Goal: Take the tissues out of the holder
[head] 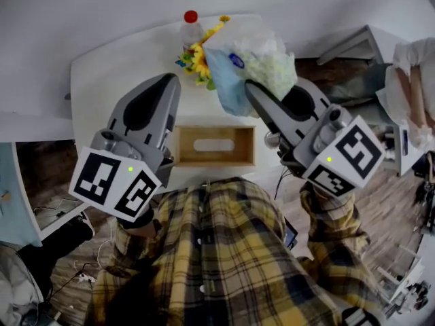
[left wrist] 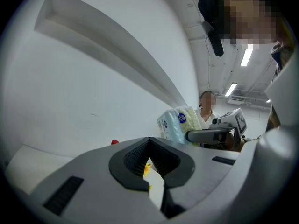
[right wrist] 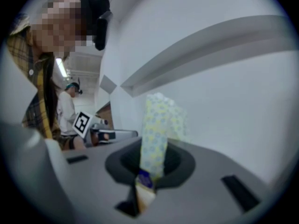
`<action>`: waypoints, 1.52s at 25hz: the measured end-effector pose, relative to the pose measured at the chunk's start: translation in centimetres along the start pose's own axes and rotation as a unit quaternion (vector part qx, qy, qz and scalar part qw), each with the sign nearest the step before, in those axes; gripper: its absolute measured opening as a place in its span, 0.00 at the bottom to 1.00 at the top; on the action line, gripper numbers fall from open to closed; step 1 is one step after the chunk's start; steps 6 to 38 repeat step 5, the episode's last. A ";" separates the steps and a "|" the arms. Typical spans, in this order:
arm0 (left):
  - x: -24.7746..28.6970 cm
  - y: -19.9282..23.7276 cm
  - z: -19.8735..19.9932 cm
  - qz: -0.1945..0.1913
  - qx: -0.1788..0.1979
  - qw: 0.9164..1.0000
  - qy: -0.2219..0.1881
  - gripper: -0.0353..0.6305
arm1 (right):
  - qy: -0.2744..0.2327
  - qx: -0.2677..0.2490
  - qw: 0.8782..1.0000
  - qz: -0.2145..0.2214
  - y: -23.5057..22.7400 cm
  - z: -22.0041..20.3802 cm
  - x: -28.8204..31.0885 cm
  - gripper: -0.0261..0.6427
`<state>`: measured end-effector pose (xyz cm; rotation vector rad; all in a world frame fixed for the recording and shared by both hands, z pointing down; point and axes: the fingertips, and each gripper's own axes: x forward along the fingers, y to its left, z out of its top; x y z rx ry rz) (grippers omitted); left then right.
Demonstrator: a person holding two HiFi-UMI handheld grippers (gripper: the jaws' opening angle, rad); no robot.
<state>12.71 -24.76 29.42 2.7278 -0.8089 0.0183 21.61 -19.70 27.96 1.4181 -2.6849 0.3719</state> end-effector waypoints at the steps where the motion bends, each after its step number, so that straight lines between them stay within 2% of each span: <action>1: 0.2 -0.1 0.0 0.001 0.001 1.000 -0.001 0.07 | -0.002 -0.003 1.000 0.001 -0.2 0.2 -0.1 0.11; 38: 1.0 -0.8 -0.7 0.002 0.005 1.000 -0.002 0.07 | -0.008 -0.013 1.000 0.002 -1.0 0.4 -1.2 0.11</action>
